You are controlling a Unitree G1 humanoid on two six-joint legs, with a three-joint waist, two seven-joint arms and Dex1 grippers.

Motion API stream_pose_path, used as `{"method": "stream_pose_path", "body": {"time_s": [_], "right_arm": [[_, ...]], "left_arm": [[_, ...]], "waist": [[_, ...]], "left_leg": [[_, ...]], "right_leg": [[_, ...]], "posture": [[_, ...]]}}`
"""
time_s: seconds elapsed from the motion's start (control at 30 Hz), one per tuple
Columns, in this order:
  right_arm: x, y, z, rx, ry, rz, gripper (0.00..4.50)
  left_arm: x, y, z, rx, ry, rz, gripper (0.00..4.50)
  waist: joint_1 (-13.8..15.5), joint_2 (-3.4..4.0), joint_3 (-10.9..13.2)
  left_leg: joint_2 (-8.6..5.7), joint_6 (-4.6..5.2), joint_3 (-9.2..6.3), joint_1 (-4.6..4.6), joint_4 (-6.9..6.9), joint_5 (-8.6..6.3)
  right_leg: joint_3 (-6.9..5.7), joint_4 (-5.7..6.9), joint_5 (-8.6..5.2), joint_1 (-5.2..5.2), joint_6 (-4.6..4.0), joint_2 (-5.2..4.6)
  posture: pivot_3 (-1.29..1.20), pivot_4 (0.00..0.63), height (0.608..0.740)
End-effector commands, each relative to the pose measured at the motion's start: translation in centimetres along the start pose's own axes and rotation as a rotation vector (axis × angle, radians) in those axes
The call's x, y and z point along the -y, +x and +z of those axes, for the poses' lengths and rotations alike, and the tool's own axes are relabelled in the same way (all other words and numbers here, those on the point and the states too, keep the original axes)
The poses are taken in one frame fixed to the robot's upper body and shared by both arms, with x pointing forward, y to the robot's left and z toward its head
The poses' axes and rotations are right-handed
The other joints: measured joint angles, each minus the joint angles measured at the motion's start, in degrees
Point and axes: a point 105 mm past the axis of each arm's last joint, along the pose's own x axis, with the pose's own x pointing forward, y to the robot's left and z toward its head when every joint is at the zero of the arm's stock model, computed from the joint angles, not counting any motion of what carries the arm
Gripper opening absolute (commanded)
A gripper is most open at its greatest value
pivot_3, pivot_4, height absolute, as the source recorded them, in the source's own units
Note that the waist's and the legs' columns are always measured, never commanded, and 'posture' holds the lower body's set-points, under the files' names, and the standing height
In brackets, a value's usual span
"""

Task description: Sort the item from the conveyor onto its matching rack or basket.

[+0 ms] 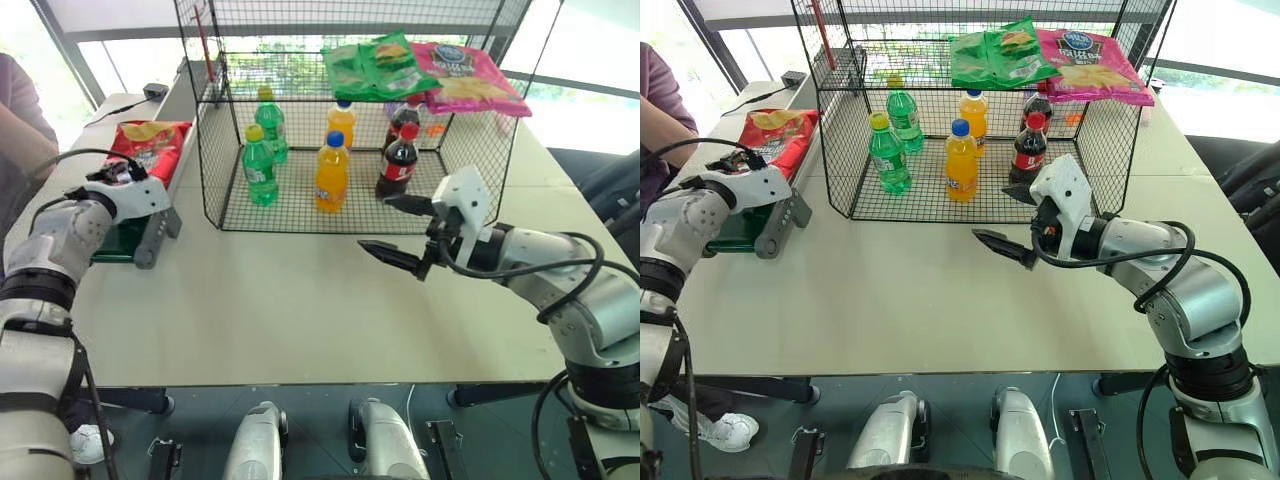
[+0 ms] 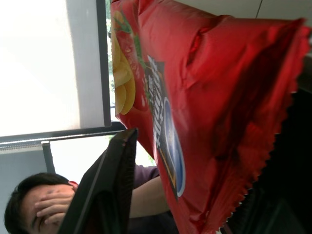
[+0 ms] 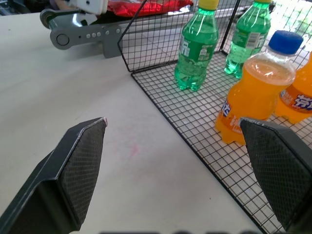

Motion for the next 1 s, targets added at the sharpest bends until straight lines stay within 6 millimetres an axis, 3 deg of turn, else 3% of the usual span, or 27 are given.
{"method": "stream_pose_path", "body": {"time_s": [0.03,0.1,0.3,0.4,0.53,0.67,0.8,0.93,1.0], "right_arm": [[0.0,-0.4,1.4,0.047,-0.041,-0.017,4.50],[0.0,-0.4,1.3,0.048,-0.041,-0.018,4.50],[0.2,-0.3,1.2,0.051,-0.037,-0.025,4.50],[0.4,-0.3,1.1,0.052,-0.036,-0.031,4.50],[1.3,-0.9,1.1,0.051,-0.043,-0.055,4.50],[4.3,-2.7,2.1,0.071,-0.065,-0.145,4.50],[6.0,-3.9,2.5,0.063,-0.089,-0.185,4.50],[6.8,-4.2,2.6,0.060,-0.098,-0.194,4.50],[6.9,-4.0,2.7,0.065,-0.104,-0.190,4.50]], "left_arm": [[0.5,0.4,0.1,-0.006,0.020,-0.005,0.87],[0.2,0.4,0.1,-0.007,0.021,0.017,0.02],[-3.3,-0.4,0.4,0.011,0.089,0.225,0.02],[-7.3,-3.2,1.8,0.065,0.174,0.475,0.02],[-9.7,-7.8,4.3,0.132,0.232,0.673,0.02],[-10.6,-13.3,7.5,0.218,0.248,0.814,0.02],[-10.8,-16.9,8.3,0.234,0.235,0.881,0.02],[-10.5,-17.8,8.7,0.231,0.195,0.885,0.02],[-10.4,-17.6,9.9,0.279,0.156,0.886,0.02]], "waist": [[0.06,0.13,-0.08],[0.05,0.31,-0.18],[-0.14,0.31,-0.18],[-0.26,0.15,-0.08],[-0.58,0.02,-0.05],[-0.24,0.03,-0.04],[-0.06,0.00,-0.04],[-0.21,0.02,-0.04],[-0.21,0.02,-0.04]], "left_leg": [[-0.01,0.00,0.00,0.01,0.00,0.00],[-0.01,0.00,0.00,0.04,0.00,0.00],[0.00,0.00,-0.03,0.04,-0.01,0.00],[0.01,0.00,-0.01,-0.13,-0.01,0.00],[-0.03,0.00,0.02,-0.86,0.00,0.00],[-0.05,0.01,0.12,-0.92,0.01,0.00],[-0.04,0.01,0.10,-0.84,0.03,0.00],[-0.01,-0.01,0.07,-0.40,0.02,0.00],[-0.01,-0.01,0.07,-0.27,0.01,0.00]], "right_leg": [[0.00,-0.01,0.00,0.02,0.00,-0.01],[0.00,0.00,-0.05,0.04,0.08,-0.03],[0.00,0.02,-0.08,0.01,0.13,-0.01],[0.00,-0.01,-0.03,-0.12,0.05,-0.02],[0.02,0.02,0.03,-0.72,0.18,-0.07],[0.01,-0.03,0.05,-0.79,0.22,-0.11],[0.01,-0.05,-0.03,-0.73,0.07,-0.13],[0.00,-0.02,-0.03,-0.40,0.05,-0.10],[0.00,-0.02,-0.03,-0.30,0.06,-0.09]], "posture": [[0.00,0.150,0.740],[0.00,0.150,0.740],[0.00,0.150,0.740],[0.00,0.150,0.740],[0.00,0.150,0.740],[0.00,0.150,0.740],[0.00,0.150,0.740],[0.00,0.150,0.740],[0.00,0.150,0.740]]}}
